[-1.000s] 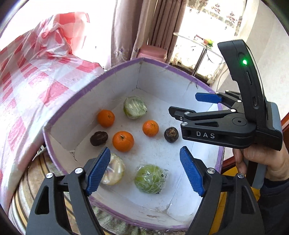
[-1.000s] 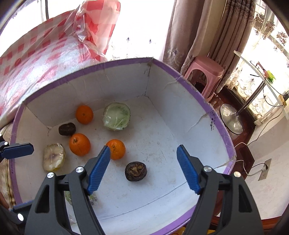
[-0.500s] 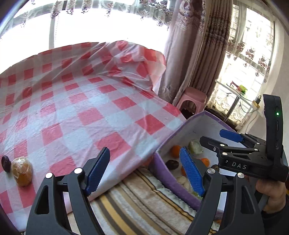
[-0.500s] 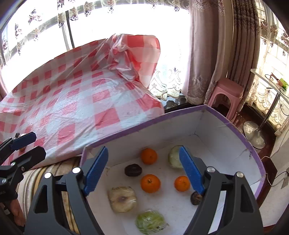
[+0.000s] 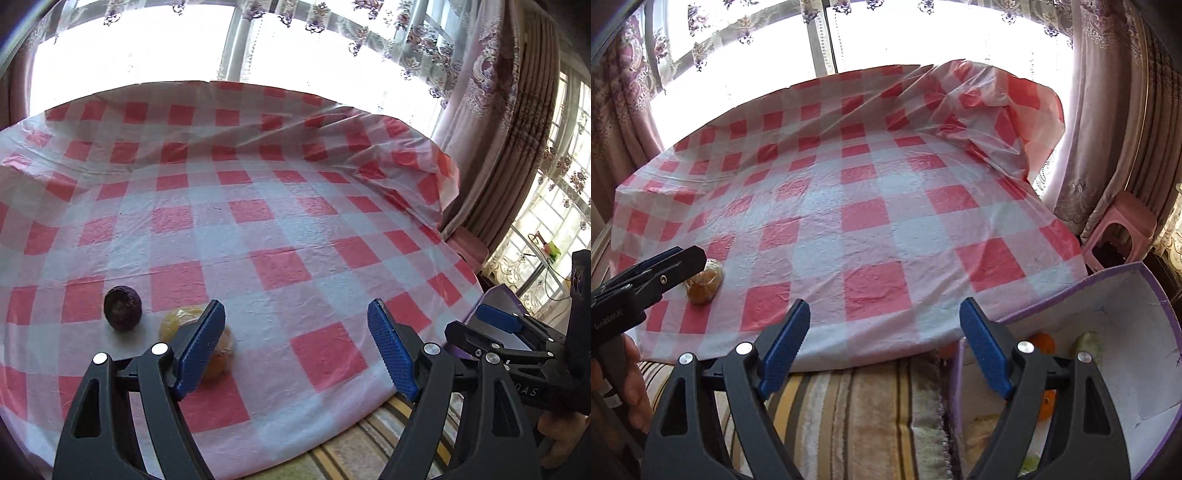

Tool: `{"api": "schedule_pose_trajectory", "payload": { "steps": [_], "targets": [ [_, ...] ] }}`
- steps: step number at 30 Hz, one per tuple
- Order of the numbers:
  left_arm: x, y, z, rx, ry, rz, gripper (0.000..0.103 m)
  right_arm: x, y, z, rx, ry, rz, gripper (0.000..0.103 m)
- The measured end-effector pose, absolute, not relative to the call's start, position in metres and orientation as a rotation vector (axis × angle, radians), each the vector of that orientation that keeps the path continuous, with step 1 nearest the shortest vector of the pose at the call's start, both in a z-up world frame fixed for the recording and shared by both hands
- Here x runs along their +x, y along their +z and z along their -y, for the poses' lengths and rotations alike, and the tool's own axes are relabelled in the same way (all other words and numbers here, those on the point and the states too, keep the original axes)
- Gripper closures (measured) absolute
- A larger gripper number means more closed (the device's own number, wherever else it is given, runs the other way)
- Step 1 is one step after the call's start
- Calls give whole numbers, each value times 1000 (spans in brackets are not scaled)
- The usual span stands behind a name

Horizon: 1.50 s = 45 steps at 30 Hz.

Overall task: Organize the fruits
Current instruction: 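Withdraw both tools from the box back over the tablecloth, then grasp the dark round fruit with the left tool while the right tool grasps the wrapped orange fruit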

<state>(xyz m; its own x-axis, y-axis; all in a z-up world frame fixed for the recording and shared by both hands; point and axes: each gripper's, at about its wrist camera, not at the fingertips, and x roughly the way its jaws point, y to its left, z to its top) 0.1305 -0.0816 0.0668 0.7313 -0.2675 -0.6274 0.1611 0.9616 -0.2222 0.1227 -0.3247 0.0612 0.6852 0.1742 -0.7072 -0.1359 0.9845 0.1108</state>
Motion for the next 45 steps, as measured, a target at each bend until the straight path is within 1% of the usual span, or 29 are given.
{"api": "schedule_pose_trajectory", "payload": {
  "steps": [9,19,21,27,29,31,45],
  "targets": [
    [146,47,1,-238,-75,-748,26,144,54,250,-10,304,-815,19],
    [164,22,-31,-251,-15,-815,30,152,46,186,-97,416,-834,19],
    [168,18,-34,-247,-10,-828,32,155,43,174,-113,434,-849,19],
    [172,11,-32,-208,-15,-846,43,158,36,141,-178,488,-864,18],
    [172,11,-31,-192,-19,-844,54,160,34,134,-187,496,-871,18],
    [171,12,-31,-191,-28,-841,62,162,31,128,-192,504,-880,18],
    [160,11,-62,-295,82,-784,63,173,17,96,-243,527,-912,18]
  ]
}}
